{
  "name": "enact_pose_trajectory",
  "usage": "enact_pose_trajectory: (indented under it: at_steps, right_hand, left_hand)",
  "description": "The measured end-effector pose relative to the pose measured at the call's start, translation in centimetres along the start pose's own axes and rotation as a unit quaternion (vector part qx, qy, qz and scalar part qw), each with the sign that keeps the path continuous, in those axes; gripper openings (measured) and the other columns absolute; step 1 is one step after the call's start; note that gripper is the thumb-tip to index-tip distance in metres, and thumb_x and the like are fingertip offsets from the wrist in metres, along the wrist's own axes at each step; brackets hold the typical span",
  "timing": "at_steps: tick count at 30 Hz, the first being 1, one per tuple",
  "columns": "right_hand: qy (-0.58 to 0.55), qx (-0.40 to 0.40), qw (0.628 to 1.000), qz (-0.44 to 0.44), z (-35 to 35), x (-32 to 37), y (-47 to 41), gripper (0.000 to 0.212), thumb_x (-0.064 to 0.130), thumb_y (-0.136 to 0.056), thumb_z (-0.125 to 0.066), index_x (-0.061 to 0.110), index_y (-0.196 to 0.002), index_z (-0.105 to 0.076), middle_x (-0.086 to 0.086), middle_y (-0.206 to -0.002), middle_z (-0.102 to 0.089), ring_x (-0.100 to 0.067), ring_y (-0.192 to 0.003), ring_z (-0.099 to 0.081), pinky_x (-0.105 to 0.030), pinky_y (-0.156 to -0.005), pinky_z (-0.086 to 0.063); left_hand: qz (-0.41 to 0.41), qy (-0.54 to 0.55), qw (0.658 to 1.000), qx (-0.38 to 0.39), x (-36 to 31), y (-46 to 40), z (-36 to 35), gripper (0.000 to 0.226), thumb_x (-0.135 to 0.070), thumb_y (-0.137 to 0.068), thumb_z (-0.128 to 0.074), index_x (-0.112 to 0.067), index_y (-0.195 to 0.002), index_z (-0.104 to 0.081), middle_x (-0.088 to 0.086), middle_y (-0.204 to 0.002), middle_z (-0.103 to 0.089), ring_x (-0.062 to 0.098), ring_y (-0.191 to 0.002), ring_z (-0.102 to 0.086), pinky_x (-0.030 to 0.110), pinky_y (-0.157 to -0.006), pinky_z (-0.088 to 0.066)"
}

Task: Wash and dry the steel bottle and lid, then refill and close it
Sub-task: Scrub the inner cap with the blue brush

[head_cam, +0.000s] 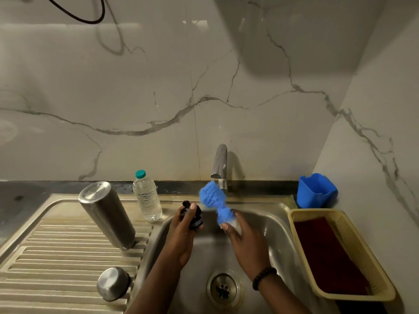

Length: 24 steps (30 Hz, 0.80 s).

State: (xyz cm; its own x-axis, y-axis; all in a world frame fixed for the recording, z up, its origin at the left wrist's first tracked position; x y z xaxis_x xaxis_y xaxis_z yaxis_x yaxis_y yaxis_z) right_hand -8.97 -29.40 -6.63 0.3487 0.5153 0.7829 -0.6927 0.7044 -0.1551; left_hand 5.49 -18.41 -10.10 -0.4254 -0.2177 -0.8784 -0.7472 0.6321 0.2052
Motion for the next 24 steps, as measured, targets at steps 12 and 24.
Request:
enact_pose_trajectory:
  at_steps: [12, 24]
  right_hand:
    - [0.011, 0.009, 1.0, 0.014, -0.7, 0.4, 0.0, 0.034, 0.047, -0.093, -0.055, 0.036, -0.125, -0.055, 0.02, -0.098, -0.063, 0.003, -0.087, -0.06, -0.012, -0.07, -0.046]
    - [-0.009, -0.002, 1.0, 0.012, 0.1, 0.7, 0.4, 0.036, 0.048, -0.093, -0.054, 0.037, -0.127, -0.054, 0.017, -0.107, -0.066, 0.0, -0.097, -0.061, -0.022, -0.081, -0.052]
  left_hand:
    - [0.016, 0.041, 0.999, 0.009, 0.5, -0.1, -0.2, 0.041, -0.041, -0.099, -0.046, -0.008, -0.119, -0.061, 0.018, -0.112, -0.068, 0.029, -0.099, -0.063, 0.042, -0.086, -0.048]
    - [-0.03, 0.004, 0.999, 0.018, 0.2, -0.9, 0.3, 0.049, -0.012, -0.075, -0.075, -0.014, -0.117, -0.05, 0.018, -0.121, -0.062, 0.03, -0.11, -0.063, 0.041, -0.089, -0.051]
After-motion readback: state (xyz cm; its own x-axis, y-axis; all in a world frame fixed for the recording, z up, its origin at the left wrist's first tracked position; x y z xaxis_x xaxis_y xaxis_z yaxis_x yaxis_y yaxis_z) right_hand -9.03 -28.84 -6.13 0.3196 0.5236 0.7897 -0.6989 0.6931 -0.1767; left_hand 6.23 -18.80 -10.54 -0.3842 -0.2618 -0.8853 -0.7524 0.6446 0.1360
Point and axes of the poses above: each hand's wrist, its own y-axis away from the middle knuckle, its own z-axis out of the back of the hand, x = y × z, the point moved 10 cm from there along -y, towards the middle knuckle
